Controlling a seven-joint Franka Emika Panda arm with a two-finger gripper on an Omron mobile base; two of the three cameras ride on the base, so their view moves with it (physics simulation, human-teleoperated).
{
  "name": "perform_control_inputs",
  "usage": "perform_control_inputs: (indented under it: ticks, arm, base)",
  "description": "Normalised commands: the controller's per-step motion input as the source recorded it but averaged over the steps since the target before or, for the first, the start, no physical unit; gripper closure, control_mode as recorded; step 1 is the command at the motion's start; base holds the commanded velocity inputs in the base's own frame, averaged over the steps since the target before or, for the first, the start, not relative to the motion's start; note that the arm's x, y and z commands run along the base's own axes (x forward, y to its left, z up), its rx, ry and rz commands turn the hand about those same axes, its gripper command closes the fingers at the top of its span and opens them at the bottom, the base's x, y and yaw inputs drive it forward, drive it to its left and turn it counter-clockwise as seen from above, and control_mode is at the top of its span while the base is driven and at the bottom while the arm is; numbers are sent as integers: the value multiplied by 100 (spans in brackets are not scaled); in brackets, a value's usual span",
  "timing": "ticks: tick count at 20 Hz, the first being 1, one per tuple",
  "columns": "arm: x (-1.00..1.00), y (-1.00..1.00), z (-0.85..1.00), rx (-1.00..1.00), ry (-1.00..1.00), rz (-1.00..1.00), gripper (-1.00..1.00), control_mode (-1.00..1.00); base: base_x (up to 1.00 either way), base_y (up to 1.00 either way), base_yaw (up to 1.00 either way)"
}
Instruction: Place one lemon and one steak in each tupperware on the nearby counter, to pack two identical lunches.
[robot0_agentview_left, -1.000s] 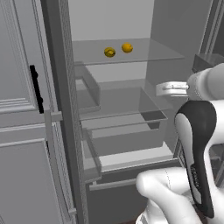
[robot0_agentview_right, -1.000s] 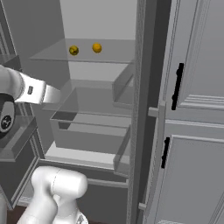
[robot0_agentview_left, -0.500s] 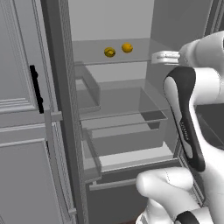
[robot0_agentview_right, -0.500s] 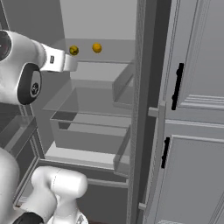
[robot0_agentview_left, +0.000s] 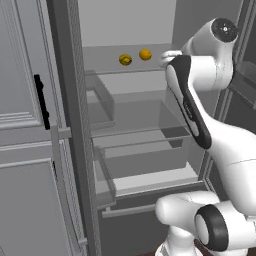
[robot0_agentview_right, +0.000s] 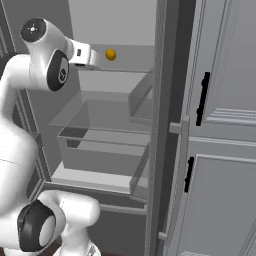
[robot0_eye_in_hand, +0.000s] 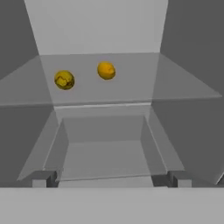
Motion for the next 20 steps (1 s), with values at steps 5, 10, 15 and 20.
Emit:
perform_control_inputs:
  ticks: [5,10,15,20]
  arm:
    - [73,0,-35,0,-10,6,-100,-100]
    - [100,0,-3,0,-11,7,-100,-100]
    - [77,0,31,0,10,10,-100,-100]
    - [82,0,0,0,22,6,-100,-100]
  base:
    - [0,0,0]
    - [0,0,0]
    - [0,0,0]
    - [0,0,0]
